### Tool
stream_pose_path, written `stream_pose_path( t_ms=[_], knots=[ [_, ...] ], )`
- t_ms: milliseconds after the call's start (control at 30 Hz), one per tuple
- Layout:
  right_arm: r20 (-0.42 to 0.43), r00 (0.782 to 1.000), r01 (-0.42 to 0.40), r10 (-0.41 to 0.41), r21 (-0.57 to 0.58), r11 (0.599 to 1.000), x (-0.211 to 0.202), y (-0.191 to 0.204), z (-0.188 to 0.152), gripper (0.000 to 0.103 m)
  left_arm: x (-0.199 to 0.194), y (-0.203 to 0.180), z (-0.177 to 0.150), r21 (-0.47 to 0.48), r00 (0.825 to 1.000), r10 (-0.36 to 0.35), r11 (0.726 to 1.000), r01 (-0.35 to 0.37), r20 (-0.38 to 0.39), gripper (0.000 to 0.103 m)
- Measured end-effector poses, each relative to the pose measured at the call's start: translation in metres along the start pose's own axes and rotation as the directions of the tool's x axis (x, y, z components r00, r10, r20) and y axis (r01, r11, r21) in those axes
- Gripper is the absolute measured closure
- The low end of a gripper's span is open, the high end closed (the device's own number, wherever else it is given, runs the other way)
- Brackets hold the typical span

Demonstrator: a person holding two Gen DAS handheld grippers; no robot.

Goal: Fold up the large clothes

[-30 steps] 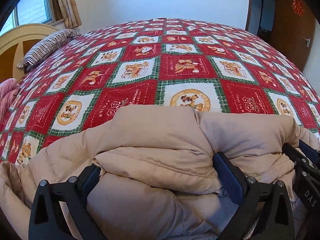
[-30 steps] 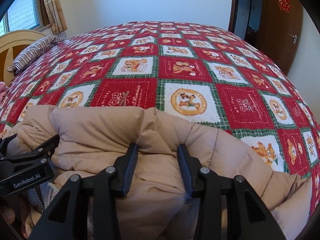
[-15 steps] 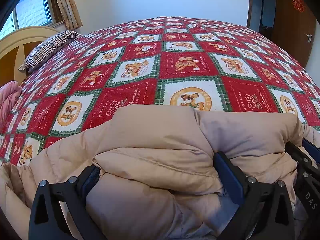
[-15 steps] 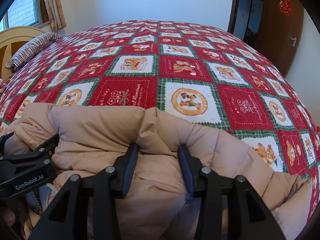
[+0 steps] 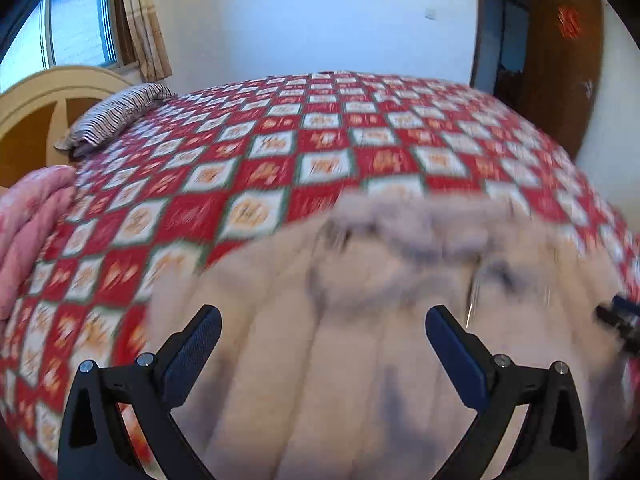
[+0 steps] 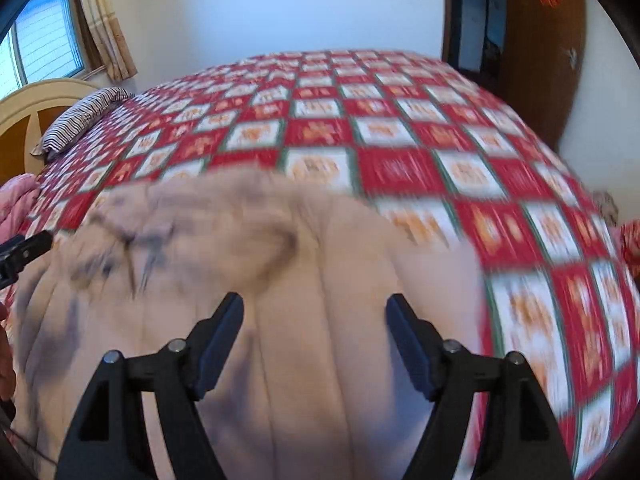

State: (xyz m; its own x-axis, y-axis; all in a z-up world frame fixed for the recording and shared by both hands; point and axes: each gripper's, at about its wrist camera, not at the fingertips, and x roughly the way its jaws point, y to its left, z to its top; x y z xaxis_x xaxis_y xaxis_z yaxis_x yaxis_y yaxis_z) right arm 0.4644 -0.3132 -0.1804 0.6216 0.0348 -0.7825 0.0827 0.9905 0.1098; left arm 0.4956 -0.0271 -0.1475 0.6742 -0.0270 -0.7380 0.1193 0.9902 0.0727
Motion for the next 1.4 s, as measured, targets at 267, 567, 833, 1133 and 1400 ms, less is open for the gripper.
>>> stream_pose_path(
  t_ms=[267,567,833,1133,1400],
  knots=[
    [-0.065,0.998,0.007,-0.003,0.066,0.998,-0.060,-0.029,-0.108,0.024,-0.056,0.051,-0.133,-0.019,0.992,0.078,0.997,-0.080,-0.096,0.001],
    [-0.059,0.998,0.010,-0.002,0.131,0.991,-0.103,-0.045,-0.180,0.017,-0.095,0.079,-0.212,-0.122,0.988,0.049,0.990,-0.068,-0.148,0.001],
    [-0.061,0.998,-0.002,0.010,0.134,0.991,-0.137,-0.052,-0.233,0.017,-0.137,0.097,-0.258,-0.143,0.992,0.061,0.987,-0.077,-0.112,0.001],
    [-0.036,0.998,-0.036,0.042,0.150,0.988,-0.163,-0.050,-0.280,0.020,-0.157,0.101,-0.298,-0.167,0.996,0.032,0.985,-0.046,-0.086,0.001],
    [0.005,0.997,-0.081,0.081,0.157,0.984,-0.175,-0.041,-0.305,0.043,-0.160,0.090,-0.303,-0.157,0.996,-0.041,0.987,0.029,-0.073,0.011]
  ],
)
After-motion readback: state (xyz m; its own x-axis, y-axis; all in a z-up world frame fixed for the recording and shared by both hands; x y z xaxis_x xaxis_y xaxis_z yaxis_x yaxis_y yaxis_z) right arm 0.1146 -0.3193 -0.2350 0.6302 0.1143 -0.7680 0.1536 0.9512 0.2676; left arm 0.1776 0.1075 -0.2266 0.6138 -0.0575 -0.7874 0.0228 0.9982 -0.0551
